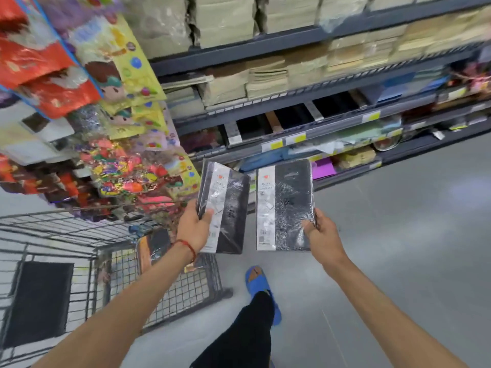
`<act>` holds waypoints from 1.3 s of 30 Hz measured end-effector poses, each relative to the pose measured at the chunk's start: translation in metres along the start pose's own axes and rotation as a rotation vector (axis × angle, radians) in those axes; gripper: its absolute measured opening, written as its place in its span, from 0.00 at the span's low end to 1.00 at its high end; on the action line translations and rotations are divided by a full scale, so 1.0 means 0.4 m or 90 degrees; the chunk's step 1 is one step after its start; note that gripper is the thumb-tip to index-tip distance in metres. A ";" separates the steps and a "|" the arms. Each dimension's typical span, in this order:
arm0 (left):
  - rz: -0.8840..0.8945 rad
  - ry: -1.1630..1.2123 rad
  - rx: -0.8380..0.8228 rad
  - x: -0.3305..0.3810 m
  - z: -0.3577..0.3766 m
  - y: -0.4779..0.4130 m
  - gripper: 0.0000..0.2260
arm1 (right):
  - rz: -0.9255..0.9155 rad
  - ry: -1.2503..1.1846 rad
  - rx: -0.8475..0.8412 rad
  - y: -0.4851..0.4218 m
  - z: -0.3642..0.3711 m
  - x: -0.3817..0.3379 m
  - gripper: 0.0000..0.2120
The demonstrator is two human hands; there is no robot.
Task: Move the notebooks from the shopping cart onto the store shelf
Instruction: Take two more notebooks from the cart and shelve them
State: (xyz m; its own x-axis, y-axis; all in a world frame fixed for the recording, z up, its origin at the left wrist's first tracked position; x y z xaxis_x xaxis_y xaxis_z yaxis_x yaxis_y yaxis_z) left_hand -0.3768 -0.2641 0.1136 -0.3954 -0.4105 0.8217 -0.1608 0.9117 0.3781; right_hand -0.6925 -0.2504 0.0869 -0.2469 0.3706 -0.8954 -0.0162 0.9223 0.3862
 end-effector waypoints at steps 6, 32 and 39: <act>-0.083 0.005 0.002 -0.027 0.080 -0.217 0.21 | 0.032 0.008 -0.040 -0.243 -0.038 -0.033 0.12; -0.219 0.108 0.260 -0.069 0.180 -0.371 0.12 | 0.023 0.005 -0.289 -0.797 0.080 -0.070 0.25; -0.194 0.115 0.261 -0.077 0.175 -0.388 0.09 | -0.086 0.192 -0.307 -0.764 0.108 -0.044 0.54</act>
State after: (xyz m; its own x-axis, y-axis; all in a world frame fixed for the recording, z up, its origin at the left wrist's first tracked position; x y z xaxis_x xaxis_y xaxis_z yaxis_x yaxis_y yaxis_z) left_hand -0.4030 -0.3916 -0.0001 -0.1192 -0.6211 0.7746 -0.5976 0.6679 0.4436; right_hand -0.6413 -0.5340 -0.0250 -0.4760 0.1404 -0.8682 -0.4890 0.7783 0.3940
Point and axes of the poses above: each hand's wrist, its own y-axis away from the middle knuckle, its own z-axis out of the palm, x = y × z, the point moved 8 cm from there along -y, towards the middle knuckle, and after that the axes turned 9 degrees about -x, right-handed, at the moved point
